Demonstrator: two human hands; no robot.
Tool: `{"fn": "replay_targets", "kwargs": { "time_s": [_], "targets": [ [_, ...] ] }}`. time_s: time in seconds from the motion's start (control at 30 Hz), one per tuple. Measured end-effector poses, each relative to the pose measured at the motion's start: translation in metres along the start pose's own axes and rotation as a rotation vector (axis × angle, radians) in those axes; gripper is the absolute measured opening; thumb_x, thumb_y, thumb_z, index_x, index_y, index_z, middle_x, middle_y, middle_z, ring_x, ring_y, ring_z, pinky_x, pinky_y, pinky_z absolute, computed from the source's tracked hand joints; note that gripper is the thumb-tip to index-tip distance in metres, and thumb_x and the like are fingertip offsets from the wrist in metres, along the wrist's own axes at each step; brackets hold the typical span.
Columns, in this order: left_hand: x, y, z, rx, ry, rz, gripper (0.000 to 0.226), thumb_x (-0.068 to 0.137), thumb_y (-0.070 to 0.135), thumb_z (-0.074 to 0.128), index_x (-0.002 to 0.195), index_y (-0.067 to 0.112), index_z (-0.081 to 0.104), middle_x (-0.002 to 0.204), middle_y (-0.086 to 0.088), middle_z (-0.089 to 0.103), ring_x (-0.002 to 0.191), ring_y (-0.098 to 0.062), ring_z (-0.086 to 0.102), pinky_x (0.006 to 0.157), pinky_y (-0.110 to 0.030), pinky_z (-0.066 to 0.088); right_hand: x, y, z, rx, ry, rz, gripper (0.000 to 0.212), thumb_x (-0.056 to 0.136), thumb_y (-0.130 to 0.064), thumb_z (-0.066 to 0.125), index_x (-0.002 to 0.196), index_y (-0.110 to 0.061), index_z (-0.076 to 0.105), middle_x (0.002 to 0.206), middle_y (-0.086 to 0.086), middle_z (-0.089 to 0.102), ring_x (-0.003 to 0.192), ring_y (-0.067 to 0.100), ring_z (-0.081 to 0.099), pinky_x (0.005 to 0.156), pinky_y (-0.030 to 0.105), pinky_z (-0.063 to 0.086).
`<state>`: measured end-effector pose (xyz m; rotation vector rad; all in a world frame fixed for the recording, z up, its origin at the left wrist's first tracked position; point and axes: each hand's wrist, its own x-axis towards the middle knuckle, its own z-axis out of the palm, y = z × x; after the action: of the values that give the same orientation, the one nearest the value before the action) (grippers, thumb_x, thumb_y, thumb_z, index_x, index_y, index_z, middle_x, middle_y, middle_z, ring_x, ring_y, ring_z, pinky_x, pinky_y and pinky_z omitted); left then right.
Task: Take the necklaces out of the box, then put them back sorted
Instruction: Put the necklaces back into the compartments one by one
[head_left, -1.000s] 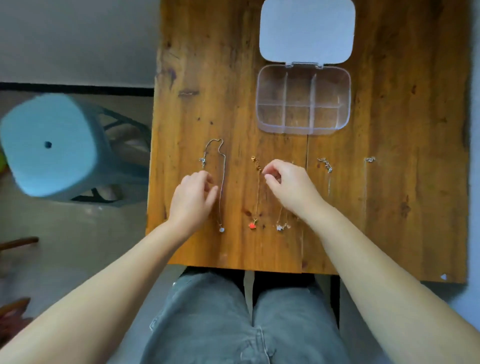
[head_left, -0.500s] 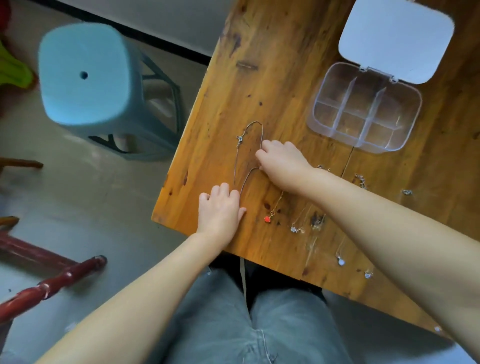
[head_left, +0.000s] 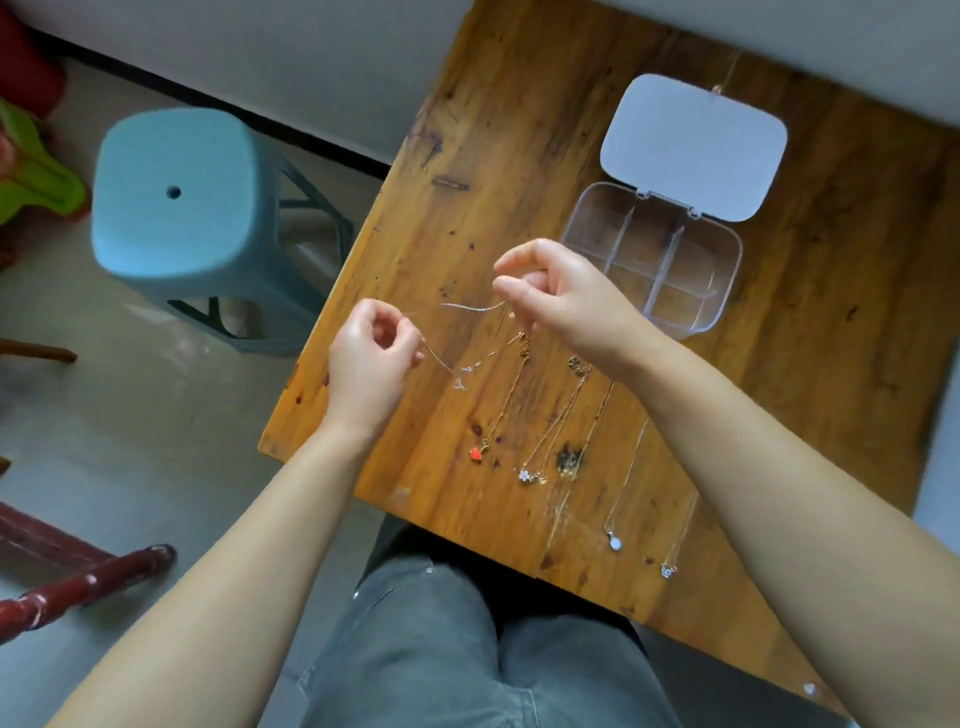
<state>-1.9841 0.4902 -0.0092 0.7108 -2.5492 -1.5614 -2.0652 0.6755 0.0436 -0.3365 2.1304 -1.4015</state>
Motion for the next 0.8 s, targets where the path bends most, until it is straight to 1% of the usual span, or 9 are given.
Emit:
{"fn": "replay_targets", "kwargs": {
  "time_s": [0.13, 0.23, 0.3, 0.37, 0.47, 0.53, 0.63, 0.7, 0.8],
  "targets": [
    [0.035, 0.033, -0.008, -0.187, 0.100, 0.008, 0.016, 0.087, 0.011, 0.052, 0.075, 0.023, 0.053, 0.069, 0.001, 0.062, 0.056, -0.002, 0.059, 0.057, -0.017, 0.052, -0.024, 0.009, -0.052, -0.143, -0.034, 0.120, 0.010, 0.088, -0.031, 0.064, 0.090, -0.023, 0.068, 0.075, -0.002, 0.064, 0.067, 0.007, 0.058, 0.070, 0.025, 0.049],
    [0.048, 0.048, 0.008, -0.165, 0.026, 0.037, 0.013, 0.089, 0.012, 0.052, 0.079, 0.020, 0.054, 0.072, 0.001, 0.062, 0.060, -0.003, 0.059, 0.060, -0.017, 0.053, -0.036, 0.024, -0.077, -0.064, 0.080, 0.177, 0.014, 0.090, -0.031, 0.062, 0.082, -0.022, 0.068, 0.074, -0.008, 0.063, 0.071, 0.003, 0.060, 0.074, 0.026, 0.052],
    [0.052, 0.054, 0.027, -0.139, -0.043, 0.053, 0.011, 0.090, 0.013, 0.052, 0.080, 0.018, 0.055, 0.072, 0.001, 0.062, 0.060, -0.003, 0.059, 0.060, -0.017, 0.054, -0.037, 0.033, -0.089, 0.174, 0.233, 0.203, 0.014, 0.092, -0.025, 0.059, 0.083, -0.018, 0.066, 0.084, -0.002, 0.063, 0.086, 0.008, 0.063, 0.086, 0.033, 0.055],
    [0.056, 0.059, 0.048, -0.108, -0.111, 0.061, 0.007, 0.090, 0.014, 0.053, 0.084, 0.012, 0.056, 0.072, 0.001, 0.063, 0.061, -0.004, 0.061, 0.061, -0.021, 0.055, -0.033, 0.035, -0.099, 0.594, 0.343, 0.216, 0.017, 0.094, -0.018, 0.055, 0.081, -0.016, 0.064, 0.100, 0.004, 0.065, 0.104, 0.018, 0.062, 0.097, 0.044, 0.049],
    [0.064, 0.067, 0.079, -0.094, -0.199, 0.045, 0.007, 0.089, 0.011, 0.054, 0.082, 0.010, 0.057, 0.075, -0.006, 0.068, 0.069, -0.016, 0.066, 0.071, -0.036, 0.057, -0.015, 0.030, -0.112, 0.898, 0.385, 0.187, 0.022, 0.096, -0.019, 0.049, 0.075, -0.018, 0.056, 0.108, 0.005, 0.069, 0.111, 0.023, 0.064, 0.100, 0.046, 0.045],
    [0.071, 0.076, 0.100, -0.081, -0.235, 0.052, 0.012, 0.087, 0.011, 0.053, 0.076, 0.015, 0.056, 0.079, -0.010, 0.070, 0.076, -0.023, 0.067, 0.076, -0.040, 0.056, 0.003, 0.025, -0.116, 0.879, 0.406, 0.177, 0.020, 0.097, -0.020, 0.048, 0.079, -0.018, 0.055, 0.100, 0.003, 0.072, 0.105, 0.021, 0.068, 0.098, 0.042, 0.044],
    [0.084, 0.090, 0.129, 0.009, -0.245, 0.153, 0.009, 0.087, 0.013, 0.056, 0.078, 0.015, 0.057, 0.082, -0.005, 0.068, 0.073, -0.011, 0.060, 0.065, -0.010, 0.048, 0.033, 0.017, -0.119, 0.769, 0.467, 0.219, 0.016, 0.097, -0.017, 0.048, 0.082, -0.016, 0.054, 0.091, 0.003, 0.072, 0.094, 0.019, 0.071, 0.095, 0.039, 0.046],
    [0.094, 0.097, 0.144, 0.065, -0.248, 0.214, 0.009, 0.088, 0.013, 0.056, 0.079, 0.015, 0.056, 0.080, 0.000, 0.062, 0.068, -0.006, 0.052, 0.058, -0.002, 0.040, 0.049, 0.017, -0.120, 0.728, 0.494, 0.249, 0.015, 0.097, -0.015, 0.048, 0.084, -0.014, 0.055, 0.088, 0.003, 0.072, 0.091, 0.019, 0.072, 0.093, 0.039, 0.048],
    [0.109, 0.096, 0.162, 0.225, -0.286, 0.328, 0.007, 0.090, 0.015, 0.054, 0.086, 0.011, 0.059, 0.087, -0.003, 0.063, 0.081, -0.014, 0.054, 0.067, -0.012, 0.042, 0.067, 0.026, -0.119, 0.705, 0.492, 0.304, 0.012, 0.097, -0.015, 0.049, 0.088, -0.013, 0.057, 0.090, 0.005, 0.072, 0.090, 0.019, 0.072, 0.085, 0.038, 0.054]
  ]
}}
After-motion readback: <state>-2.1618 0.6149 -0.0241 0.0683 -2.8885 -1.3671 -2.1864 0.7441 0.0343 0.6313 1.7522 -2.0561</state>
